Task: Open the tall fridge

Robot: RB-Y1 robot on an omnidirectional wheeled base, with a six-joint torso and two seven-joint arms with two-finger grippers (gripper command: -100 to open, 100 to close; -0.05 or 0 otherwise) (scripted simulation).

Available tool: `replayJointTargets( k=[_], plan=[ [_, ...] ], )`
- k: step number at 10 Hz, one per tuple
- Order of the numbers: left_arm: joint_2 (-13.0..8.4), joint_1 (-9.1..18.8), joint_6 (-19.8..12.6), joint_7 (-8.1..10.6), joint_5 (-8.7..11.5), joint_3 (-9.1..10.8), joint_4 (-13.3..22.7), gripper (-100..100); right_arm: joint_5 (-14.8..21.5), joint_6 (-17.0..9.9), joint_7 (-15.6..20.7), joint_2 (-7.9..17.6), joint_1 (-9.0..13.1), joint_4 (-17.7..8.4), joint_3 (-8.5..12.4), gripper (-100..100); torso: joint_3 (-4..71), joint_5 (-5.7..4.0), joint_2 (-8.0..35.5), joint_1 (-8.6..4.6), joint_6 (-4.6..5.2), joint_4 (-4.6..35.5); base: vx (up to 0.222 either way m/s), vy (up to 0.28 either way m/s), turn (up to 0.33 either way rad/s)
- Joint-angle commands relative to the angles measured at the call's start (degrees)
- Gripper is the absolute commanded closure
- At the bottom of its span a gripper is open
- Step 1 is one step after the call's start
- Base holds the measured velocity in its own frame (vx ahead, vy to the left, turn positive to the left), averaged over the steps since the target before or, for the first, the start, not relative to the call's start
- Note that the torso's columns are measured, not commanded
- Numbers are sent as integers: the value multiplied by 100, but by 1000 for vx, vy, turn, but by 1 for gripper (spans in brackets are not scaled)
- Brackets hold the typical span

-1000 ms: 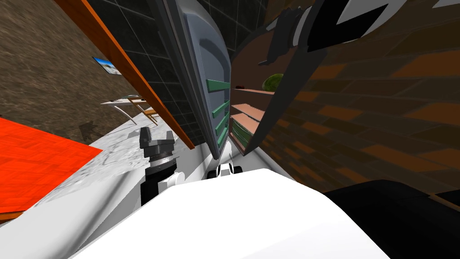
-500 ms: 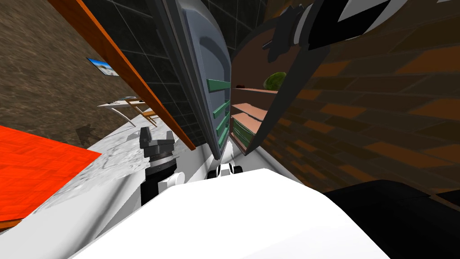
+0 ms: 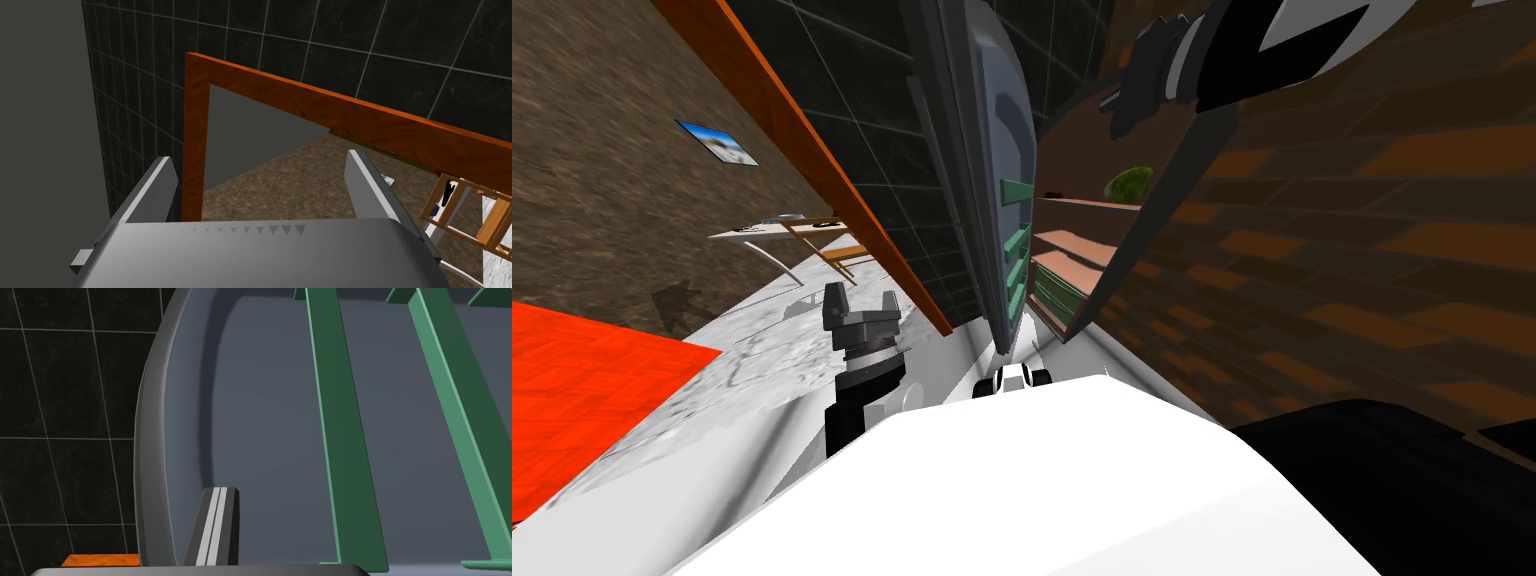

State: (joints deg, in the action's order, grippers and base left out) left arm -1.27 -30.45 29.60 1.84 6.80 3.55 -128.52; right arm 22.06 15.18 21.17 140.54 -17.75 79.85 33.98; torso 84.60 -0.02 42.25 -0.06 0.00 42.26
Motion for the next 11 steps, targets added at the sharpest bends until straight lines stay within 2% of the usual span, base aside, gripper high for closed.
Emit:
replayJointTargets(
  k=[1, 3, 4, 7, 11],
  plan=[
    [0, 1, 0, 0, 0, 0, 0, 0, 13, -17, -64, 91, -22, -147, -92, 100, -9, 2, 14, 6, 0, 5, -25, 233, -90],
    [0, 0, 0, 0, 0, 0, 0, 0, 16, -24, -72, 100, -23, -162, -107, 100, -4, 1, 5, 3, 1, 3, -19, 167, -65],
    [-1, 0, 0, 0, 0, 1, 0, 0, 15, -11, -104, 167, -69, -281, -163, -100, 0, -8, -1, -32, -1, 0, 34, 165, -79],
    [0, -1, 0, 0, 0, 0, 0, 0, 12, 9, -165, 281, -157, -509, -276, -100, 8, 13, -13, 36, -2, -4, 62, 264, -98],
    [1, -1, 0, 0, 0, -1, 0, 0, 4, 37, -261, 438, -288, -867, -454, -100, -6, 3, 5, 13, 1, 4, 51, 312, -103]
  ],
)
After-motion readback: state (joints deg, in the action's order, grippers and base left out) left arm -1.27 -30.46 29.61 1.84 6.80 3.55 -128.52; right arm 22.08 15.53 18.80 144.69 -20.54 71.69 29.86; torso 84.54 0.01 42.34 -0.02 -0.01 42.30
